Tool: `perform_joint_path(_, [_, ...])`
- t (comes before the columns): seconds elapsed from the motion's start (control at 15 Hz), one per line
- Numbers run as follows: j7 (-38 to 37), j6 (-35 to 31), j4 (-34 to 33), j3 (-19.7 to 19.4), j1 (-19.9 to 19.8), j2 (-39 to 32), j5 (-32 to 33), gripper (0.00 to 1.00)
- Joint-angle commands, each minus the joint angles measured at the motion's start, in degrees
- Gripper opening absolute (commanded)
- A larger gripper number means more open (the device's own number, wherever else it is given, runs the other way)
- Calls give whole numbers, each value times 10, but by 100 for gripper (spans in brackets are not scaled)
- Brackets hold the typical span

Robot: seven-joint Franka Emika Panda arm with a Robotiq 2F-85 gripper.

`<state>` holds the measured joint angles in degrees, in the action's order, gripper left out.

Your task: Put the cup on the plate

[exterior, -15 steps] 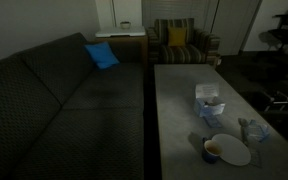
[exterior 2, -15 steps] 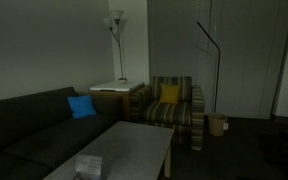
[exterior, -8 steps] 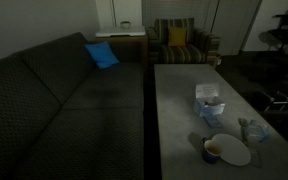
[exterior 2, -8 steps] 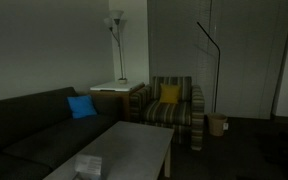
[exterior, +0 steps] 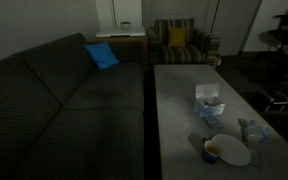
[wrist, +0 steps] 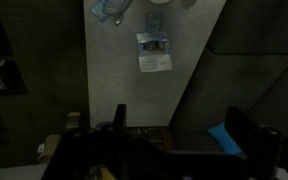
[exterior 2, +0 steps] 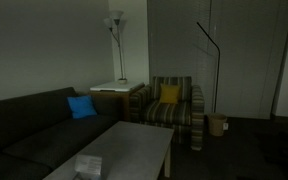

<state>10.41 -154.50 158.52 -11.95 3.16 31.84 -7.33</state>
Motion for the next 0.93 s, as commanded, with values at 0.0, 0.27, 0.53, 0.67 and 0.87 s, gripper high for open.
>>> perform_joint_path(0.0, [86,-137,-35,-72,102,-136,-86,100])
perform_joint_path(0.27, [207,-171,-73,-189,291,-218,-235,100])
perform_joint_path(0.53, [234,-152,-80,-213,338,-229,-286,100])
perform_joint_path(0.67, [246,-134,-102,-228,359,-256,-305,100])
perform_joint_path(0.87, [246,-130,-110,-232,360,-265,-305,100])
